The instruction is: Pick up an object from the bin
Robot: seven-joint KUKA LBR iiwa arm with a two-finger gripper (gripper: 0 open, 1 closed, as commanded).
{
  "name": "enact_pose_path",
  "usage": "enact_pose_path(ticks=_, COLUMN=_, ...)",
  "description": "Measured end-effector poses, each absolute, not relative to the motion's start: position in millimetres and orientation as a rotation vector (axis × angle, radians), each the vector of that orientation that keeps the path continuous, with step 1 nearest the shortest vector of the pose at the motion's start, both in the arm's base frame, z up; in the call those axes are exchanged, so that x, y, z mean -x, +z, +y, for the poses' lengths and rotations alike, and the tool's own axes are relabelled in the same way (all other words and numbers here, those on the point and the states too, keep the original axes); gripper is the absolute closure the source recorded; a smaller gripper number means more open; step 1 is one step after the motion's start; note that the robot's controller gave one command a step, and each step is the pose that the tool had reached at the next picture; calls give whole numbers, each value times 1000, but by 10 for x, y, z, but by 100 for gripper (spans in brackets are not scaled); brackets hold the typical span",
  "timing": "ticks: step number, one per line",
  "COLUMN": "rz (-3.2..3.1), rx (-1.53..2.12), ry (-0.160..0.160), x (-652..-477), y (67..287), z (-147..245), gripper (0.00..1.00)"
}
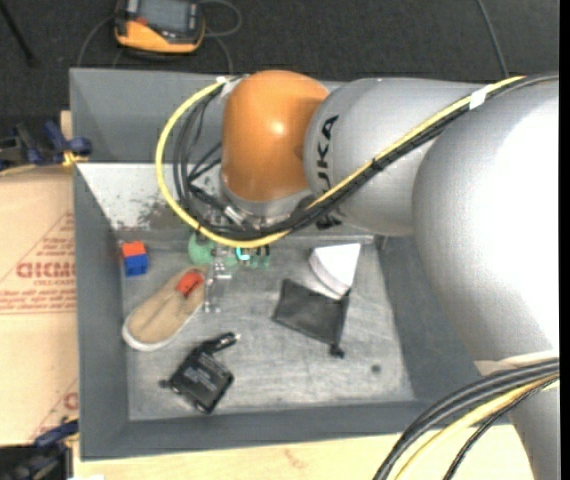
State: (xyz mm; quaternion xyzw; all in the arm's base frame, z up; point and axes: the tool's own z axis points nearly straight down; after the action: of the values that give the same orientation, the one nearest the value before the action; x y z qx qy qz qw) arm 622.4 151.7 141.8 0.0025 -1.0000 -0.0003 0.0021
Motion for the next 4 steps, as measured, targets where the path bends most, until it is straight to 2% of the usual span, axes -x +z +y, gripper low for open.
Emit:
enact_pose_path(ticks=1, rz=-3145, rx=-4, ry=-3, x=-6245, y=1466, z=1512, gripper=0)
enact_pose_path(ticks=2, rz=-3178, rx=-37, ry=-15, x=-6454, y=823, z=1488, gripper=100)
enact_pose_path(ticks=3, rz=-3178, rx=-36, ry=-15, x=-6454, y=822, z=1488, gripper=100)
enact_pose_path(ticks=4, rz=-3144, rx=-20, ry=-1, x=-6442, y=1184, z=1605, gripper=100)
